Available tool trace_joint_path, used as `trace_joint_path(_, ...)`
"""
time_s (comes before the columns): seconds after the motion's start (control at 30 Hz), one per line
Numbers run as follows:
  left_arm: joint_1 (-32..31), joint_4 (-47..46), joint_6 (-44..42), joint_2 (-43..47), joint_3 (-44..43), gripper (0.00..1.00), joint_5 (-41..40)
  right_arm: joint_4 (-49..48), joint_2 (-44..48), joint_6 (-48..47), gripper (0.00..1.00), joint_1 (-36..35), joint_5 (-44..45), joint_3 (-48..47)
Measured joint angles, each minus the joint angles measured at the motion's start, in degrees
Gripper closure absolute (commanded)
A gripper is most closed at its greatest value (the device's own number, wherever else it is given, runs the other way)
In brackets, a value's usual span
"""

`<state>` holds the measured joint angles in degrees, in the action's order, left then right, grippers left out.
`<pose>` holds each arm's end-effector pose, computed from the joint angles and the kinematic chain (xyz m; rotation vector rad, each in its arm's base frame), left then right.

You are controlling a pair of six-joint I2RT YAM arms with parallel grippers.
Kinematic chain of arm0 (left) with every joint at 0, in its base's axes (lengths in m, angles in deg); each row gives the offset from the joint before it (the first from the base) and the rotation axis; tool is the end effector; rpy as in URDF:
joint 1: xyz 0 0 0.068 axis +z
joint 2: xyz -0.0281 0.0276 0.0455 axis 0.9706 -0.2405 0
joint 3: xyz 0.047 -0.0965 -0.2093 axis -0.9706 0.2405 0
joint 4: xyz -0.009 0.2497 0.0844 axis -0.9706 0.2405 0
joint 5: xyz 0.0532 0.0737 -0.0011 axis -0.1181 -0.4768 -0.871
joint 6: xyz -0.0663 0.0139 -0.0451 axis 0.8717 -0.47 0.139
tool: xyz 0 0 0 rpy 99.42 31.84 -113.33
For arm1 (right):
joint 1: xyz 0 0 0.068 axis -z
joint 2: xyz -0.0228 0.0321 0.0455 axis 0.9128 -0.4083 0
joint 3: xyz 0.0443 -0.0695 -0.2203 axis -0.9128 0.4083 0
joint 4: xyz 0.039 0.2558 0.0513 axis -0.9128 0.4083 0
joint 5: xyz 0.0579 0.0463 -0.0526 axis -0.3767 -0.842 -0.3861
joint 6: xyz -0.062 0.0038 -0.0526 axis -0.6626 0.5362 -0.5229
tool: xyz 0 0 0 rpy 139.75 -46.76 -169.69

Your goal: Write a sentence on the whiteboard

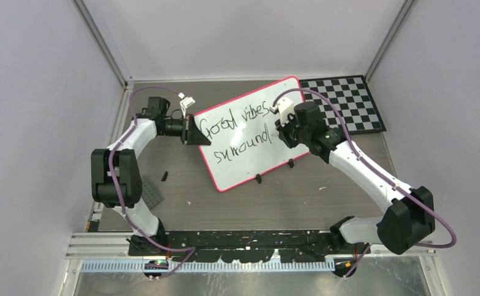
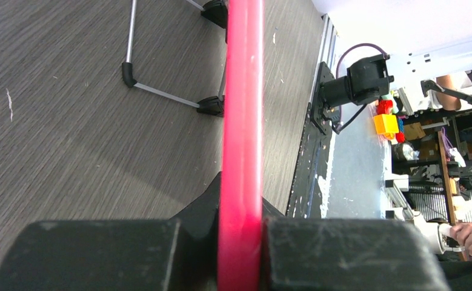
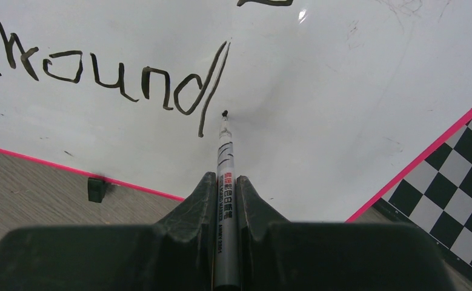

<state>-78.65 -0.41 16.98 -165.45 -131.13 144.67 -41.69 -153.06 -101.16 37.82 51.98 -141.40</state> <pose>0.3333 -0.0819 0.1845 0.6479 2.1050 -1.5022 0.2894 0.1592 0.2428 -0.8576 2.0544 0.1881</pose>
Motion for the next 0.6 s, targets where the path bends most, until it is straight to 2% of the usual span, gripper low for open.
trace_joint_path(0.1,0.0,0.0,0.0,0.0,0.0,1.00,0.0,0.0,0.0,-0.1,1.00,0.0,0.0,-0.1)
trace_joint_path(0.13,0.0,0.0,0.1,0.0,0.0,0.97,0.0,0.2,0.0,-0.1,1.00,0.0,-0.1,-0.2)
trace_joint_path(0.27,0.0,0.0,0.3,0.1,0.0,0.75,-0.3,0.7,0.2,0.0,1.00,0.0,-1.0,-0.6)
trace_joint_path(0.43,0.0,2.1,2.8,0.6,-0.3,0.49,-4.4,1.8,2.2,0.5,1.00,0.0,-3.4,-1.8)
trace_joint_path(0.53,-0.2,2.7,5.0,1.5,-1.1,0.37,-6.6,2.3,4.0,1.1,1.00,0.0,-5.0,-3.3)
trace_joint_path(0.6,-0.6,2.9,6.3,2.5,-1.7,0.33,-8.0,2.3,5.2,1.7,1.00,0.0,-5.9,-4.2)
